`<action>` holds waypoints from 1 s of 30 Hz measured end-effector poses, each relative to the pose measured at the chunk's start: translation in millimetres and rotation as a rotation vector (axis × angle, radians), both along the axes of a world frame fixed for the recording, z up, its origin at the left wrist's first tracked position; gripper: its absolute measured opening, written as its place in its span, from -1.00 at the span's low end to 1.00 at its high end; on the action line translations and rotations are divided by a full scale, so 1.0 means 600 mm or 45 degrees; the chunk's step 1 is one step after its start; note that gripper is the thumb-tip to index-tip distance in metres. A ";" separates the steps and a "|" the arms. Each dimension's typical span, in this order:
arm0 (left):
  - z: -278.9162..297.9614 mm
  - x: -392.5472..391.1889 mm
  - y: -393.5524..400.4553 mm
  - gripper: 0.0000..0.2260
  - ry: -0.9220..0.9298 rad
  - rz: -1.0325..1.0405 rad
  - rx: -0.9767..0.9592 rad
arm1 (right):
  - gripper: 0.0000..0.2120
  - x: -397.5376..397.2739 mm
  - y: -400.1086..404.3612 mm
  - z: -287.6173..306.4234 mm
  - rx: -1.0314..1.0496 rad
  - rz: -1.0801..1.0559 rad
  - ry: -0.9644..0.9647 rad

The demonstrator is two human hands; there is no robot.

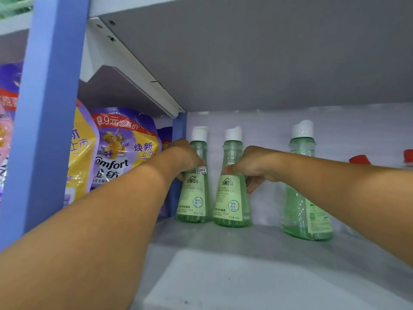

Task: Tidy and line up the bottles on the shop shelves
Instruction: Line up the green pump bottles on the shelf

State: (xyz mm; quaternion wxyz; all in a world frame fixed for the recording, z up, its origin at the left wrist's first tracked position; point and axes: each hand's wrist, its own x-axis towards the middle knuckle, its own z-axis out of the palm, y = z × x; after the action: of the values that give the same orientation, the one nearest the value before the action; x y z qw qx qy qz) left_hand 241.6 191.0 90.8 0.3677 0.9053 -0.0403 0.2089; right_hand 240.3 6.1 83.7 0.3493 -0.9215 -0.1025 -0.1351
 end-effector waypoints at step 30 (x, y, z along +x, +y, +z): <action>-0.044 -0.025 -0.088 -0.71 -0.058 -0.346 -0.075 | -0.51 -0.115 -0.146 -0.009 0.064 -0.431 0.017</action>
State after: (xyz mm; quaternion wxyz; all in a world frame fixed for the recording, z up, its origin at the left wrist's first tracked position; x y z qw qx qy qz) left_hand 226.7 138.4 64.2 0.4179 0.8754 -0.1648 0.1786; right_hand 171.3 -81.7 78.5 0.3450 -0.9175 0.0601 -0.1884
